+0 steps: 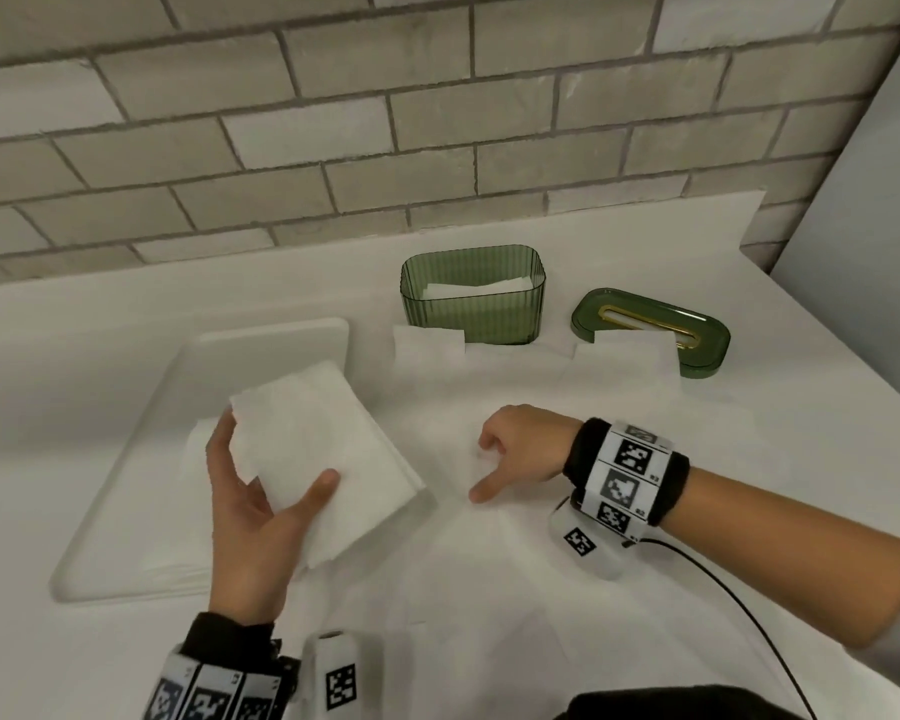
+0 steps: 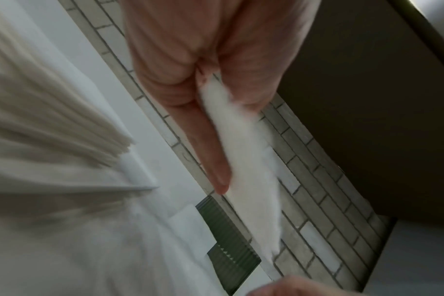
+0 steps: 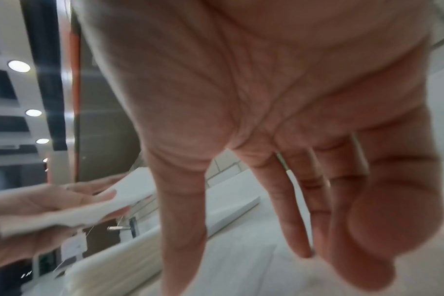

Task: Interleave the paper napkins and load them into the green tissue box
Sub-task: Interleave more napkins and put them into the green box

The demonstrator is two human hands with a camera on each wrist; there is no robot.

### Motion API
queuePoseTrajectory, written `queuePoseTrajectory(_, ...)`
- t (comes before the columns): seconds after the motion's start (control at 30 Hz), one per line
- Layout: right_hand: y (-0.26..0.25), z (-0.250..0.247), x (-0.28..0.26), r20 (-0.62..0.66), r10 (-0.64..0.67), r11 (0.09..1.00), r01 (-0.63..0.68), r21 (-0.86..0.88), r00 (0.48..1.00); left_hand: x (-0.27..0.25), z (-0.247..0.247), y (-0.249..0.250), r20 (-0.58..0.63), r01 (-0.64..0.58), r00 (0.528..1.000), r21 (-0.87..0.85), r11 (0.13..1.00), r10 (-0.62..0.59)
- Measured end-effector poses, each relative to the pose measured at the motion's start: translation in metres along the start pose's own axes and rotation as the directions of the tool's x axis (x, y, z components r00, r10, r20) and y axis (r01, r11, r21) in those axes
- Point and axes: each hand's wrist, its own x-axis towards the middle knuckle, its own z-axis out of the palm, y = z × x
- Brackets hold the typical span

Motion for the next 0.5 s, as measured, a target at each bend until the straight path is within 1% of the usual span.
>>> queuePoseTrajectory(0.1, -0.016, 0.007, 0.010, -0.043, 0.014, 0.992, -0.020, -0.121, 0.999, -0.014, -0.012, -0.006, 0.037, -0.041, 0.998, -0.008, 0.999, 0.041)
queuePoseTrajectory(0.17, -0.022, 0.012, 0.013, -0.088, 0.006, 0.992, -0.016, -0.122, 0.996, -0.024, -0.019, -0.010, 0.087, -0.064, 0.994, 0.044, 0.997, 0.060)
queuePoseTrajectory(0.23, -0.026, 0.015, 0.015, -0.144, -0.007, 0.998, -0.002, -0.064, 0.990, -0.032, -0.029, -0.017, 0.133, -0.090, 0.988, 0.109, 0.990, 0.075)
queuePoseTrajectory(0.3, -0.027, 0.014, 0.015, -0.205, -0.047, 0.999, 0.051, 0.013, 0.978, -0.038, -0.037, -0.021, 0.142, -0.041, 0.990, 0.119, 0.992, 0.023)
queuePoseTrajectory(0.4, -0.022, 0.002, 0.012, -0.263, -0.129, 0.977, 0.168, 0.132, 0.956, -0.043, -0.045, -0.021, 0.087, 0.035, 0.995, 0.097, 0.995, -0.044)
queuePoseTrajectory(0.5, -0.013, -0.015, 0.004, -0.329, -0.170, 0.920, 0.269, 0.286, 0.929, -0.041, -0.049, -0.022, 0.036, 0.042, 0.998, 0.099, 0.994, -0.046)
